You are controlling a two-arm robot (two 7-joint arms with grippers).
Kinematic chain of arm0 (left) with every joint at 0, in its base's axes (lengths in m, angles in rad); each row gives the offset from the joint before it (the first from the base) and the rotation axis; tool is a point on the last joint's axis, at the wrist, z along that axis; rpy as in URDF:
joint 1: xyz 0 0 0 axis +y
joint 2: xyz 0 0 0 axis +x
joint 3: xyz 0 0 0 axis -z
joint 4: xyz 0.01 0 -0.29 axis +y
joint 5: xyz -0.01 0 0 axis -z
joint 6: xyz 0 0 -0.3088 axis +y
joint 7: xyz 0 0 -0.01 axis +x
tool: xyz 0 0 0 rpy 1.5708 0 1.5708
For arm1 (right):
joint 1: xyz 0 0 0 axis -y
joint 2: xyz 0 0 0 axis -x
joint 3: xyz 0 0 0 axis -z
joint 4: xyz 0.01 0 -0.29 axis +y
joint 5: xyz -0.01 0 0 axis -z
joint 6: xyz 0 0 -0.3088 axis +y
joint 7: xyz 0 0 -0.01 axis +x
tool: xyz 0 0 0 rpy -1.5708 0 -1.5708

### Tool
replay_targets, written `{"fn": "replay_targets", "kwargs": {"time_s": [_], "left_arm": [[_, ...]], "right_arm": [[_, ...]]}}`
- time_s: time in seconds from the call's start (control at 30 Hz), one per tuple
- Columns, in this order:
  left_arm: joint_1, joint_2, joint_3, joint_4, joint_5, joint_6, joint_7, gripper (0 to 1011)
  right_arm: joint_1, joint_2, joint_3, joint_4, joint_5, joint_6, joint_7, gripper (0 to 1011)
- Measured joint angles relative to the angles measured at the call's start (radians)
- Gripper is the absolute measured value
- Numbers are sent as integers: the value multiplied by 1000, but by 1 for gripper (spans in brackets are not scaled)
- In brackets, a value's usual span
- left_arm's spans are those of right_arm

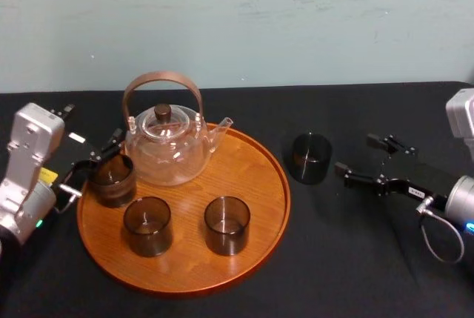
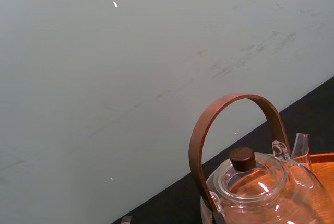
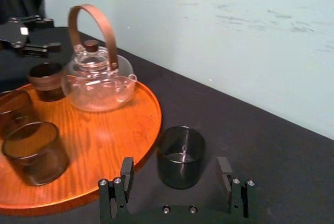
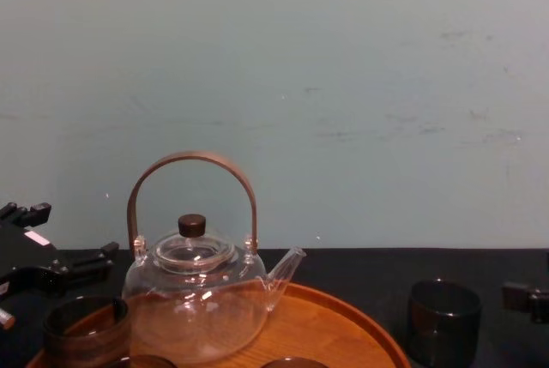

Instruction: Pick up the glass from the table and place it on the tray.

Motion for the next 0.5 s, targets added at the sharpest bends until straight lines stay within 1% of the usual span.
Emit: {"fn": "replay_targets", "kwargs": {"time_s": [0.27, 0.5], "left_arm": [[0, 0, 0, 0, 0, 0, 0, 1001], [0, 0, 0, 0, 0, 0, 0, 1002]], "right_arm": [[34, -37, -8, 44, -39, 30, -15, 1002], [68, -66, -25, 83, -77, 56, -16, 1002]]}}
